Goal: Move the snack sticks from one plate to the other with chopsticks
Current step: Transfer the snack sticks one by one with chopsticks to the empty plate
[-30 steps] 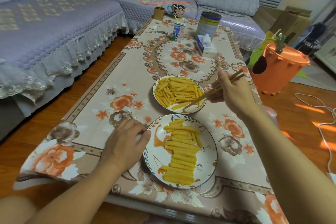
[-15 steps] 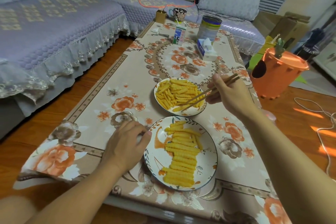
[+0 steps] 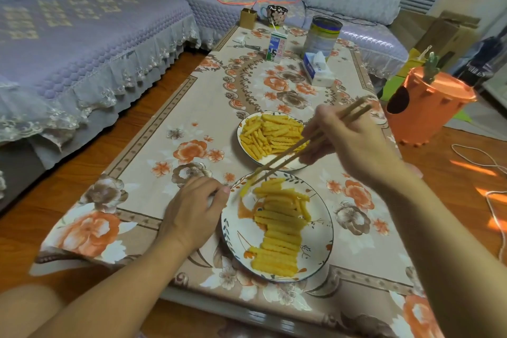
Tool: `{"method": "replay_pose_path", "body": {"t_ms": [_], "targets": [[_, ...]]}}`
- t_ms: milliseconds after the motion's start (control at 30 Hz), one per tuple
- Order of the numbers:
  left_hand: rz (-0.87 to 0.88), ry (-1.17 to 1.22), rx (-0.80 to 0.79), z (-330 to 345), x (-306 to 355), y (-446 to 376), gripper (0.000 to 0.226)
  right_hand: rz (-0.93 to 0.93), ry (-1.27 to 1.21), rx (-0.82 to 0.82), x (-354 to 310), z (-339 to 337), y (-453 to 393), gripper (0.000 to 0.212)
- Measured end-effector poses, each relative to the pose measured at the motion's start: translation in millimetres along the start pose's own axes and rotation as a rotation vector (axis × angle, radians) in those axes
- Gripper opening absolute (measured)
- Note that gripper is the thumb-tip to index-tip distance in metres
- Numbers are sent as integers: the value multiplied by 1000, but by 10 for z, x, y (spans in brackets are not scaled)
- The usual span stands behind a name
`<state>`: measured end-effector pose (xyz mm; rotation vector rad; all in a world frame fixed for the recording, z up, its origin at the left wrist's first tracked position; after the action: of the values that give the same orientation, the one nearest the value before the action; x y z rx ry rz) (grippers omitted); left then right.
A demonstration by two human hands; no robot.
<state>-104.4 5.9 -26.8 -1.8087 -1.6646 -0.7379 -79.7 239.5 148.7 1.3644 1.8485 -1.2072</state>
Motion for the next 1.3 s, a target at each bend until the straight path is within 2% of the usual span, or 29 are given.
{"method": "replay_pose_path", "body": {"t_ms": [100, 233, 400, 633, 800, 900, 967, 1033, 1200, 1300], "targets": [[1, 3, 0, -1, 4, 4, 55, -17, 46, -67, 45, 206, 22, 43], [-3, -19, 0, 0, 9, 8, 57, -27, 104, -82, 24, 119, 85, 33], [-9, -40, -14, -1, 32, 21, 61, -20, 86, 40, -66, -37, 165, 38], [2, -58, -17, -14, 75, 40, 62, 97, -21, 84, 165, 240, 327, 45], [-25, -60, -25, -3, 51, 26, 60, 122, -107, 209, 232, 10, 351, 47], [-41, -63, -36, -10, 37, 35, 62, 75, -119, 330, 202, -159, 291, 45], [-71, -47, -67, -13, 50, 22, 60, 28, -70, 404, 226, -234, 245, 42], [-125, -67, -131, 1, 86, -22, 47, 0, -19, 426, 283, -196, 196, 39], [-254, -93, -393, 30, 119, -126, 27, -18, 23, 421, 358, 52, 23, 32], [-274, -99, -402, -10, 158, -222, 22, 4, 48, 432, 412, 111, -46, 35]]}}
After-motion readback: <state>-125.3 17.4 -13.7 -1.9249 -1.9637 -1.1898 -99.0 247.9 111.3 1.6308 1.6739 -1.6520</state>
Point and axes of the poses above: each hand's wrist, its own y-axis away from the middle knuckle, its own z-axis out of the palm, x = y × z, the point moved 7 cm from there along -y, towards the middle knuckle, and after that the axes turned 15 degrees about -z, right-handed, at the moved point
